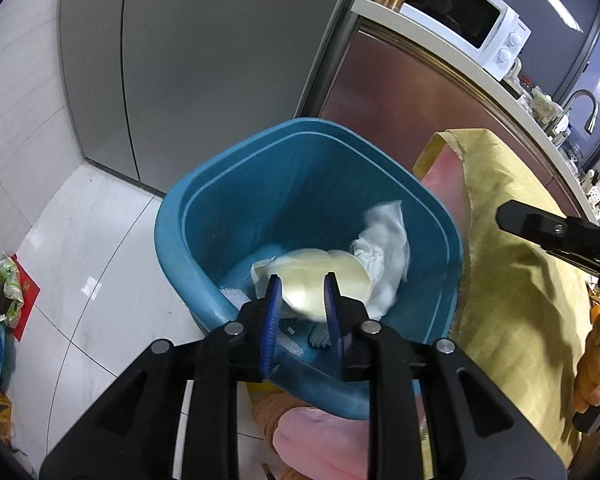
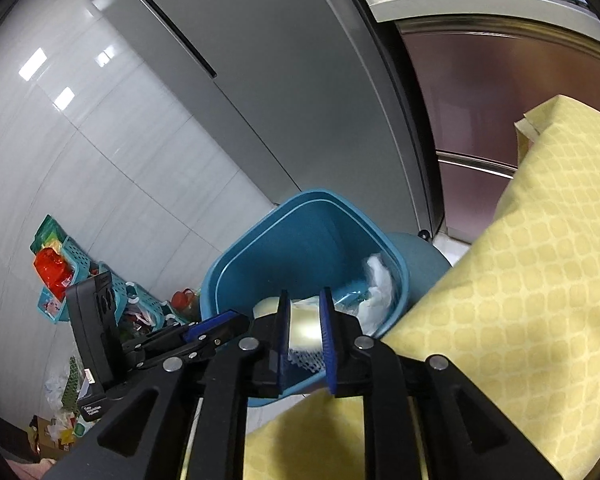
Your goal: Collect trash
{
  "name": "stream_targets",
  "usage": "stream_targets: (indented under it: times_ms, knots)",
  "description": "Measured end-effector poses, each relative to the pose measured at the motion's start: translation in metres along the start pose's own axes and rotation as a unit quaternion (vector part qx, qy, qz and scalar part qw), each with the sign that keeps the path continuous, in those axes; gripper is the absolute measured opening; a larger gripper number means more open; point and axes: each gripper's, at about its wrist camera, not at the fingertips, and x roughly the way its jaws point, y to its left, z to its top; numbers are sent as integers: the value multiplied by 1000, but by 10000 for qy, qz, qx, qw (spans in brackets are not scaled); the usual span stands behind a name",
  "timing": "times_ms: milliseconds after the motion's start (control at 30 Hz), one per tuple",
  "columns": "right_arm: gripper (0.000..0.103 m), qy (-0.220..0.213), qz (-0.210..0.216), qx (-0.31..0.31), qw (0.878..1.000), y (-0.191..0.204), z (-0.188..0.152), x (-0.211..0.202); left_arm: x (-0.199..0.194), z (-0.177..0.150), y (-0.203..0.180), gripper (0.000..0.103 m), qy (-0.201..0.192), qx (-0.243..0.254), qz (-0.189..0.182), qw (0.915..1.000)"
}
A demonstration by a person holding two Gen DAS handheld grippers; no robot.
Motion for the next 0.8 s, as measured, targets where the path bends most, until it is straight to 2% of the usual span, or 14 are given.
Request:
stream_targets:
  times_ms: [167,400,567,800]
  knots:
    - [24,-133,-66,-60,9999,-2,-5,-19,-8,-4,-4,29,-119,30,-42,9999]
    - [37,-445,-92,-338,9984,-1,-23,-74,-39,-9,-43,39,-513,541,-412,9964]
    - [38,-843,-266,-405,9953,-12,-44,-130,-60,-15,-88,44,-716,1021,-920,9879]
    - [38,-1574,-689,75,9851,-47,-80,-205,-70,-31,-152,45,-599,1511,-1585,9739]
